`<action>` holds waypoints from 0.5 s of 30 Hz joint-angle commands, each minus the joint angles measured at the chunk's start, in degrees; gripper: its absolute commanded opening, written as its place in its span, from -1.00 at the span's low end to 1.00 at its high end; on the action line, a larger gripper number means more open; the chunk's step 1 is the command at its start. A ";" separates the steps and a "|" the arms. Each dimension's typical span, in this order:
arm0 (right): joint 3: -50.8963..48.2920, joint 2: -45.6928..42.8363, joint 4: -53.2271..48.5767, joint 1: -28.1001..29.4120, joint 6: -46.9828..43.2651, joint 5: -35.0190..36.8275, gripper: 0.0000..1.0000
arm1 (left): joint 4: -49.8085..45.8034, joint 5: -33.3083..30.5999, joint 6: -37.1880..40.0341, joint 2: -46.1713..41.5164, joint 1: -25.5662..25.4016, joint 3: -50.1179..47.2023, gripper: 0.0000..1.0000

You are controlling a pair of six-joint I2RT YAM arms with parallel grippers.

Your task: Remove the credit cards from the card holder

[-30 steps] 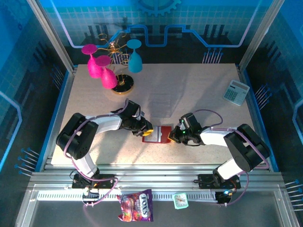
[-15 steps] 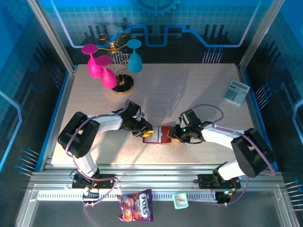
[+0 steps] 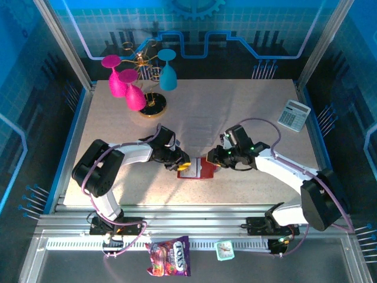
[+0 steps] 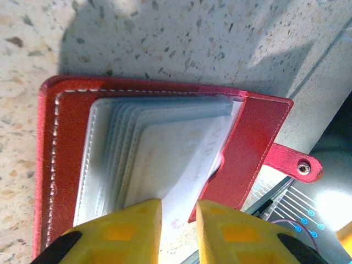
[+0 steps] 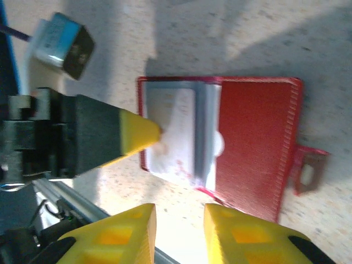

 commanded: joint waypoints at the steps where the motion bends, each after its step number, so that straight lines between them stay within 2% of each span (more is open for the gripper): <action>1: 3.20 4.94 3.45 1.37 -0.22 -5.75 -0.43 | 0.46 0.35 -0.89 -1.44 -0.39 -0.87 -0.51; 7: 8.61 14.75 2.93 3.53 -2.36 -6.83 -0.47 | -0.10 -0.27 -1.32 -3.25 -0.31 -0.43 -0.48; 15: 10.46 19.53 -6.67 3.41 -10.15 -0.23 -0.48 | -0.72 0.31 -1.57 -5.72 -0.84 0.25 -0.46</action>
